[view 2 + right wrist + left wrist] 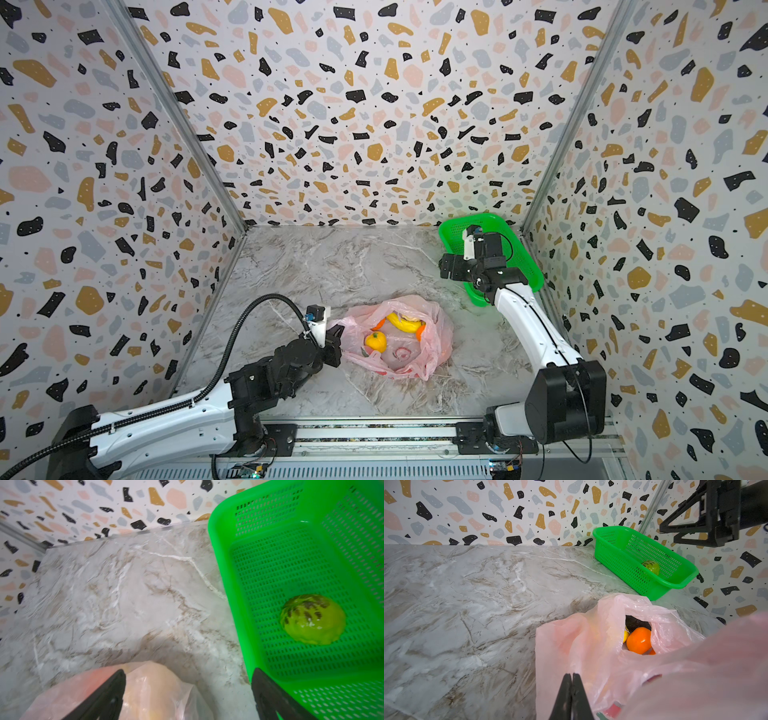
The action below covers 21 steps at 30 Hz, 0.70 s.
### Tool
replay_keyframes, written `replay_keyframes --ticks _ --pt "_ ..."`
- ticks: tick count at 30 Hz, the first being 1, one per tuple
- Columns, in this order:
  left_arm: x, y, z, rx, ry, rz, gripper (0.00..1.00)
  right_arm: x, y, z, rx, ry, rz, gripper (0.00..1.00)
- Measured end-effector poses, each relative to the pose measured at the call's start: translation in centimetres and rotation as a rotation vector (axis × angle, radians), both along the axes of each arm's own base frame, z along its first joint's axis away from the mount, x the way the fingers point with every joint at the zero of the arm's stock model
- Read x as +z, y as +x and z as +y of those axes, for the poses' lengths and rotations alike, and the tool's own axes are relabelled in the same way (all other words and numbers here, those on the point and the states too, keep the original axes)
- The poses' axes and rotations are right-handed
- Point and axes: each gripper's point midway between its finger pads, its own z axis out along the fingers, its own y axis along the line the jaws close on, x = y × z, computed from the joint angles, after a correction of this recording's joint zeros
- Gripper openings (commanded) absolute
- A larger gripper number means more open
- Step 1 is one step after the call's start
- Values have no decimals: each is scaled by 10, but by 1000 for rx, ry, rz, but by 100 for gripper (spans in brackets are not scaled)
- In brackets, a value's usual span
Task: Untie the knot of the plastic bag and take out the fruit
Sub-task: Place the fruit in the basket, then pick up the fruit from the plastic bag.
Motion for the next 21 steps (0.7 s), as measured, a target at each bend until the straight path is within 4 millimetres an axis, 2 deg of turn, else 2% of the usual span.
replay_keyframes --ticks 5,12,17,21 --pt "-11 -2 3 7 41 40 0 0 -48 53 180 24 44 95" --pt "-21 -4 7 16 70 78 0 -20 -124 119 401 76 158 93" --pt "-23 -6 10 19 94 97 0 -28 -162 150 494 103 222 93" --pt "-22 -8 14 19 98 102 0 -43 -184 162 538 105 273 93"
